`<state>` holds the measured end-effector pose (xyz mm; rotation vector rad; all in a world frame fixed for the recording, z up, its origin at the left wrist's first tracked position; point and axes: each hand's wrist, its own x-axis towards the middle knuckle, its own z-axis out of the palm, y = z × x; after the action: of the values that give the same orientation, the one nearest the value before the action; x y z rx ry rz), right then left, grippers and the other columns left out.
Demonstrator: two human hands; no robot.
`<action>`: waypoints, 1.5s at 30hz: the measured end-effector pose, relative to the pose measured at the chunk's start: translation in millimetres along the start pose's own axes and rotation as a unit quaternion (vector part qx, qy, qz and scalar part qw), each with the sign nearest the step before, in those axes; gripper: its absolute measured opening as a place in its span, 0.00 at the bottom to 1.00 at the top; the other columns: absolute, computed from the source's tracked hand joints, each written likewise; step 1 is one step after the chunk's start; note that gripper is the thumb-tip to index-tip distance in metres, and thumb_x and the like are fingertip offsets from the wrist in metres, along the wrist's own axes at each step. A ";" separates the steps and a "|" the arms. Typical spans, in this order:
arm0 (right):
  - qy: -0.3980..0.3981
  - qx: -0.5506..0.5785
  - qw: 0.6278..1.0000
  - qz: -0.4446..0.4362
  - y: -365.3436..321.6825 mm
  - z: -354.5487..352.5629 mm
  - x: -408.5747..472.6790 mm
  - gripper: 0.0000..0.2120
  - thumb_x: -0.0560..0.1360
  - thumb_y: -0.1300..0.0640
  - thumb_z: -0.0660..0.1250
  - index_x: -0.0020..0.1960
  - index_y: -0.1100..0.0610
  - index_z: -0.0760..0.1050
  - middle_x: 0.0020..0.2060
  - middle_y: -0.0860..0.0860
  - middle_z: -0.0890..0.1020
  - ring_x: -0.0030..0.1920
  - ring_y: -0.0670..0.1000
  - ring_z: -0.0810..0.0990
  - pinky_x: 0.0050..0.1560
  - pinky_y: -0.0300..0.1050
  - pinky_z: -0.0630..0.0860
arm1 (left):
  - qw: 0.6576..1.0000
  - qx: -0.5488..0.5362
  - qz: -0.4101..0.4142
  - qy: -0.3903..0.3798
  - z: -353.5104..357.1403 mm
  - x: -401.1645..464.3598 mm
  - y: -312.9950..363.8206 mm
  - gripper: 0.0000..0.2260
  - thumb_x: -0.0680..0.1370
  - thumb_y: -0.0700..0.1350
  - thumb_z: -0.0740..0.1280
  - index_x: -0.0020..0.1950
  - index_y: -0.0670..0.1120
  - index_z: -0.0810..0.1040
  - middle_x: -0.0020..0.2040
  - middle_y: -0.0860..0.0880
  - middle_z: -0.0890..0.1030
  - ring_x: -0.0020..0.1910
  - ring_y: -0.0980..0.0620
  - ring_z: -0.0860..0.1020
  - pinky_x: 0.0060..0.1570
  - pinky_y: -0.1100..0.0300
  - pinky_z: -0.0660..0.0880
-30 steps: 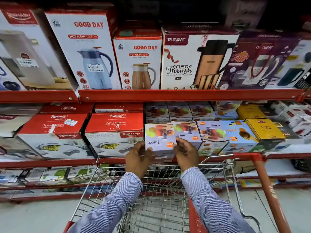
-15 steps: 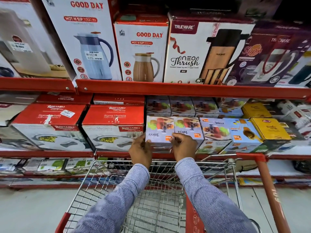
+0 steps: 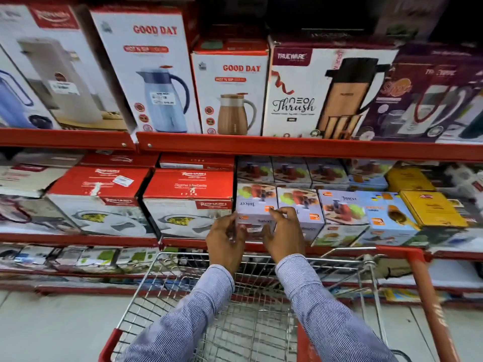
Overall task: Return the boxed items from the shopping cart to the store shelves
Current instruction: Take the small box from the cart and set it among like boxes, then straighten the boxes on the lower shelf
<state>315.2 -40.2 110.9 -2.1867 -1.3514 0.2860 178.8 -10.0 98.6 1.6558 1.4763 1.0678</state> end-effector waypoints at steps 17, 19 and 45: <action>0.015 0.222 0.971 0.089 -114.9 41.3 1.7 0.24 0.76 0.51 0.66 0.71 0.53 0.68 0.67 0.53 0.77 0.63 0.56 0.78 0.63 0.50 0.74 | 0.983 -0.111 -0.118 0.091 -153.2 73.9 -57.5 0.21 0.74 0.42 0.71 0.66 0.43 0.72 0.60 0.42 0.81 0.59 0.43 0.80 0.61 0.48 0.77; 0.009 0.235 0.966 0.106 -122.4 42.8 0.1 0.25 0.77 0.51 0.65 0.72 0.52 0.66 0.65 0.53 0.78 0.59 0.57 0.79 0.58 0.46 0.73 | 0.985 -0.110 -0.110 0.079 -155.4 79.5 -61.0 0.23 0.74 0.42 0.71 0.68 0.42 0.71 0.62 0.42 0.80 0.61 0.43 0.79 0.63 0.46 0.76; 0.019 0.139 0.982 0.124 -115.2 45.1 -1.1 0.13 0.80 0.56 0.60 0.56 0.57 0.81 0.42 0.58 0.85 0.37 0.52 0.77 0.39 0.40 0.70 | 0.994 -0.025 -0.106 0.006 -156.8 83.8 -77.7 0.25 0.77 0.45 0.68 0.73 0.40 0.69 0.65 0.39 0.79 0.59 0.42 0.81 0.54 0.61 0.71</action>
<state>207.1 13.8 137.1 -2.1075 -0.9537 0.4929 6.1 77.5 111.3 1.4243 1.5817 0.9903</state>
